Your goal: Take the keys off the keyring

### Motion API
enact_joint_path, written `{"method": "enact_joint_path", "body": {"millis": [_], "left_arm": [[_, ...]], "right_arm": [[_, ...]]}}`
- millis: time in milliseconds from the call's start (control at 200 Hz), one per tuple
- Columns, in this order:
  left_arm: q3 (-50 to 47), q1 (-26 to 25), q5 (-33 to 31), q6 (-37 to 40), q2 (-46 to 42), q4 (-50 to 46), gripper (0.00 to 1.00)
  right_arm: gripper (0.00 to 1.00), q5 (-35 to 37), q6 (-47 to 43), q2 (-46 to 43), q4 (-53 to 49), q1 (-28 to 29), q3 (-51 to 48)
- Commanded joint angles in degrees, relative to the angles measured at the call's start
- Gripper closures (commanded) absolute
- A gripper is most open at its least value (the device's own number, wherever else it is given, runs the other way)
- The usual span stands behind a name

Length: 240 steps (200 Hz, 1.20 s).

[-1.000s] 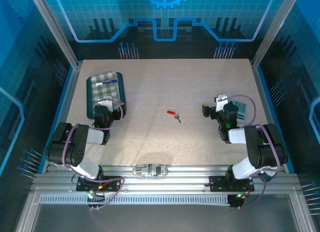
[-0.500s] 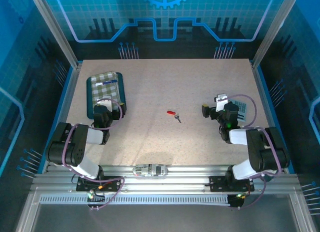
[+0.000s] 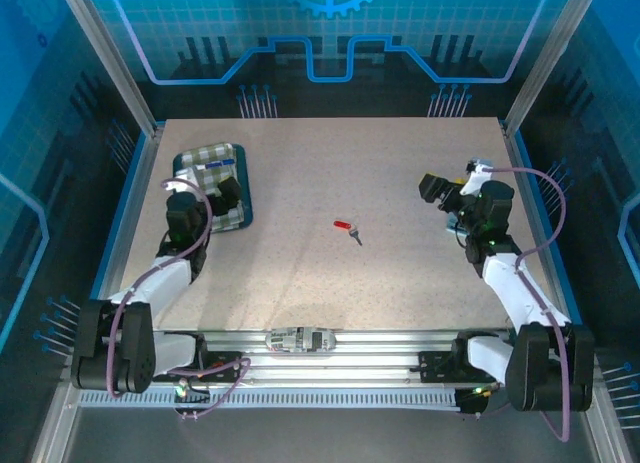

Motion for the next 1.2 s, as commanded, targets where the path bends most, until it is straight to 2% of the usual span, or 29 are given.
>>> {"method": "enact_joint_path", "body": {"millis": [0,20,55,140,215,360,565,811,1196], "left_arm": [[2.0,1.4,17.8,-14.1,1.7,0.7,0.01],[3.3,1.3,20.4,-14.1,2.1,-0.9,0.01],[5.5,0.9,23.7,-14.0,2.7,-4.7,0.08],[8.4,-1.2,27.1,-13.2,3.8,-11.3,0.15],[8.6,-3.6,27.2,-12.9,3.6,-14.1,0.16],[7.5,-7.5,28.2,-12.3,3.5,-16.8,0.22],[4.1,-12.4,28.9,-12.2,1.7,-16.7,0.25],[1.4,-13.7,28.2,-12.1,-1.1,-17.4,0.25],[-0.9,-14.6,26.3,-13.2,-1.4,-16.0,0.25]], "right_arm": [[0.09,-8.7,3.1,2.4,-11.7,2.4,4.1],[0.12,-8.4,2.5,3.0,-13.5,3.2,4.7],[0.15,-7.9,1.6,4.3,-17.2,4.5,6.2],[0.21,-11.1,0.8,8.4,-21.4,6.6,8.3],[0.21,-12.1,0.5,11.5,-21.2,9.1,8.4],[0.42,-8.6,-0.9,17.9,-20.7,15.9,10.2],[0.58,-7.1,-1.2,29.0,-19.9,20.3,13.9],[0.63,-5.9,-1.5,36.3,-18.6,22.7,19.5],[0.7,-5.6,-1.3,42.2,-18.8,23.8,23.1]]}}
